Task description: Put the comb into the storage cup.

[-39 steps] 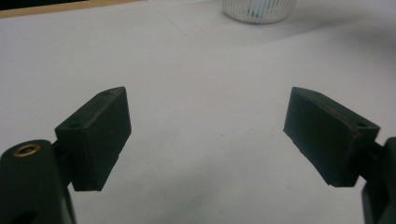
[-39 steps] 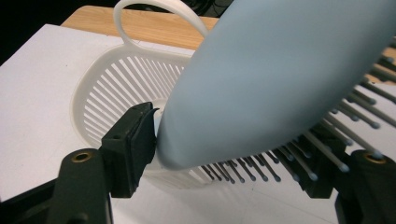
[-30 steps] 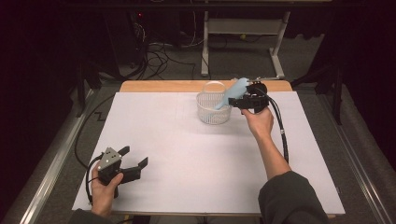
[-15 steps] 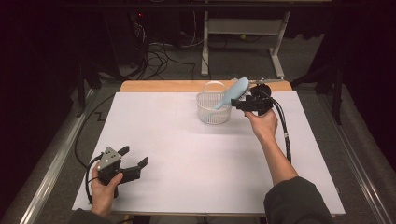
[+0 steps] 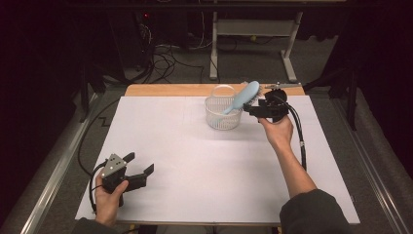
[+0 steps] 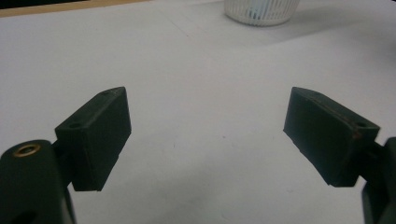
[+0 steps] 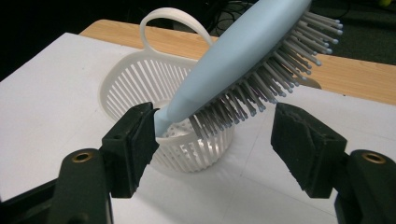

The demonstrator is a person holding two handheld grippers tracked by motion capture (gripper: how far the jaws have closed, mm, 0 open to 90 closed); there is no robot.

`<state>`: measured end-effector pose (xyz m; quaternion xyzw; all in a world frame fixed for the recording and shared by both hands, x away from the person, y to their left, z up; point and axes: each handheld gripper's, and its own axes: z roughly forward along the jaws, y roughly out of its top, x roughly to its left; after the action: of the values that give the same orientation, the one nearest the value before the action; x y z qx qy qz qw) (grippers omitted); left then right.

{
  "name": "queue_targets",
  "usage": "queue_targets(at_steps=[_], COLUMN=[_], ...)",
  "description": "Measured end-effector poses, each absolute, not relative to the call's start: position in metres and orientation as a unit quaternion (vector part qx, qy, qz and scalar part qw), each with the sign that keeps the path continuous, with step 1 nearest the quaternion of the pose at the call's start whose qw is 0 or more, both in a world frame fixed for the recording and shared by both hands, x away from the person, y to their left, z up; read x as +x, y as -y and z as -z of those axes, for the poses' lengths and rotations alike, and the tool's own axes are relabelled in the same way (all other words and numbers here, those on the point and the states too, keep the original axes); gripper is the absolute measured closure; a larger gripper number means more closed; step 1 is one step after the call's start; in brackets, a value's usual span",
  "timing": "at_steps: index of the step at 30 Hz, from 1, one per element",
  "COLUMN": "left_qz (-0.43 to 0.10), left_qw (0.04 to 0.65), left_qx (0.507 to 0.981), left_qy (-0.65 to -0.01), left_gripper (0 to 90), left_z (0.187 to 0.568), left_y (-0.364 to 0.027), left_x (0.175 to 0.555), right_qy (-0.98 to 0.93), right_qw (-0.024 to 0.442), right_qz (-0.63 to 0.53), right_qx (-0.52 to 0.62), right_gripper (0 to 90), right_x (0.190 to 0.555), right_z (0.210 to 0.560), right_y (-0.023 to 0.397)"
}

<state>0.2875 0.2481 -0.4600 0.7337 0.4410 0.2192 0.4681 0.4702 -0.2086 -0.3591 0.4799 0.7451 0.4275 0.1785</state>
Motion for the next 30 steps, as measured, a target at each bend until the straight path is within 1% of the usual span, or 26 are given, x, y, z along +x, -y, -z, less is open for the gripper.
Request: queue_targets(at_steps=[30], left_qz=[-0.219], left_qw=[0.467], left_qx=[0.732], left_qy=[-0.444], left_gripper=[15.9], left_z=[0.461], left_y=[-0.25], left_x=[0.289], right_qy=[-0.73], right_qw=[0.186], right_qz=[-0.449], right_qx=[0.481], right_gripper=[31.7], right_x=[0.454], right_z=[0.357], right_y=[0.236])
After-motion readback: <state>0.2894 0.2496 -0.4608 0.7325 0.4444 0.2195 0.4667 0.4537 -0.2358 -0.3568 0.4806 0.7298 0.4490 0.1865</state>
